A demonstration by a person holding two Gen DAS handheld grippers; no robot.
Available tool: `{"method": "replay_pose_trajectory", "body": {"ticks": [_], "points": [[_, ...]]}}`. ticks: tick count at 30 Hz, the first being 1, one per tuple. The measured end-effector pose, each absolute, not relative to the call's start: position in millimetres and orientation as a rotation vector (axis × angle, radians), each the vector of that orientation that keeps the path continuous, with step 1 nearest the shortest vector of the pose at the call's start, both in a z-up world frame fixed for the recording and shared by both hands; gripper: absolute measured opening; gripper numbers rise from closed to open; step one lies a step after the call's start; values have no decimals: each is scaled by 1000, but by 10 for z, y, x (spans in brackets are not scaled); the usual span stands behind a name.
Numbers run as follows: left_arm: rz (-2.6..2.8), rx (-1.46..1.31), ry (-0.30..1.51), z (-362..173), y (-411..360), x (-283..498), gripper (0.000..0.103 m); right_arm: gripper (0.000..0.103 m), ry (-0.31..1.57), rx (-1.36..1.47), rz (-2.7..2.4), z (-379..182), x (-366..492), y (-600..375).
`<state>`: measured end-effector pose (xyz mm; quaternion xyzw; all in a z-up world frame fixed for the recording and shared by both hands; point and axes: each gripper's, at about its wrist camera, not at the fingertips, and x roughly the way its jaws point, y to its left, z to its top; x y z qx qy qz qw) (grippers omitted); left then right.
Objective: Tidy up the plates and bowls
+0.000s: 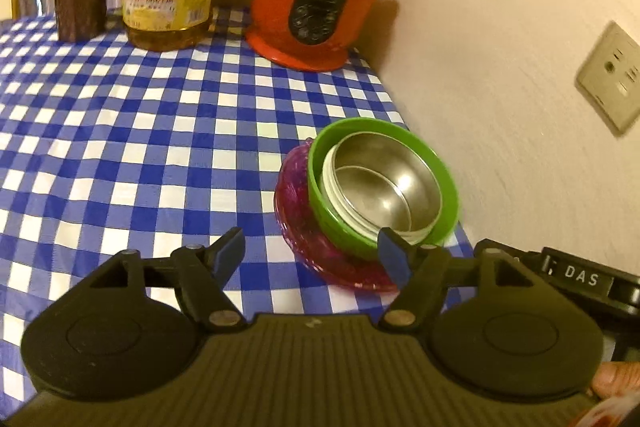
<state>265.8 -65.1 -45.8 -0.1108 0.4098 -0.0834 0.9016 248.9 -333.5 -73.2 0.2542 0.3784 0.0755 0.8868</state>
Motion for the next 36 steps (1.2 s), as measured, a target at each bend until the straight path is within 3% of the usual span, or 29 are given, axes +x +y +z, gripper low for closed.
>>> {"method": "replay_pose_trajectory", "body": {"ticks": [36], "points": [[-97, -153, 809, -210, -680, 1299, 71, 50, 715, 247, 206, -378, 1248, -2954]]}}
